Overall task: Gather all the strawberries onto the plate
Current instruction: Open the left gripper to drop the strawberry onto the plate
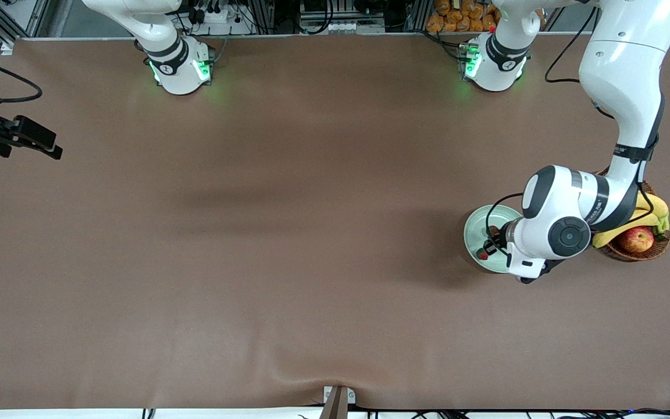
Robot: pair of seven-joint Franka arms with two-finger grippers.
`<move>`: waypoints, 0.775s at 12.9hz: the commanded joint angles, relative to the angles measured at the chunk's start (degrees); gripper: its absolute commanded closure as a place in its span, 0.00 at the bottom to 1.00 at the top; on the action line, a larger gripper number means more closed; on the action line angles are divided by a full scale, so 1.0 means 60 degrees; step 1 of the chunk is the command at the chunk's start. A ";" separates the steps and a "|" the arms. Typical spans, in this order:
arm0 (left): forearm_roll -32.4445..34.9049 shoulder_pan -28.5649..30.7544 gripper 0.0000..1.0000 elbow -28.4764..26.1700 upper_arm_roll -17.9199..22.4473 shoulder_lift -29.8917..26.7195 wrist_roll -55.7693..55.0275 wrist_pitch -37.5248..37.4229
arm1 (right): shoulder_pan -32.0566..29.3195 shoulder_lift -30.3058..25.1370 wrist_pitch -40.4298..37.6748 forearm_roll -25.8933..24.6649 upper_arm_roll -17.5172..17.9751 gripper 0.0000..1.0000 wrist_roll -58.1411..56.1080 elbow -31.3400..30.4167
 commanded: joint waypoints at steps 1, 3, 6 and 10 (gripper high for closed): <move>0.0504 0.0474 0.87 -0.0497 -0.0082 -0.0149 0.0707 0.0566 | -0.0143 0.0066 0.0003 0.0134 0.0086 0.00 0.0134 0.0124; 0.0519 0.0839 0.01 -0.0424 -0.0111 -0.0163 0.1586 0.0566 | -0.0172 0.0066 0.0003 0.0120 0.0086 0.00 0.0119 0.0124; 0.0504 0.0841 0.00 -0.0365 -0.0140 -0.0674 0.1634 0.0450 | -0.0173 0.0081 0.0003 0.0105 0.0086 0.00 0.0119 0.0124; 0.0373 0.0826 0.00 -0.0307 -0.0199 -0.2108 0.2101 -0.0251 | -0.0158 0.0183 0.0221 0.0090 0.0086 0.00 0.0148 0.0124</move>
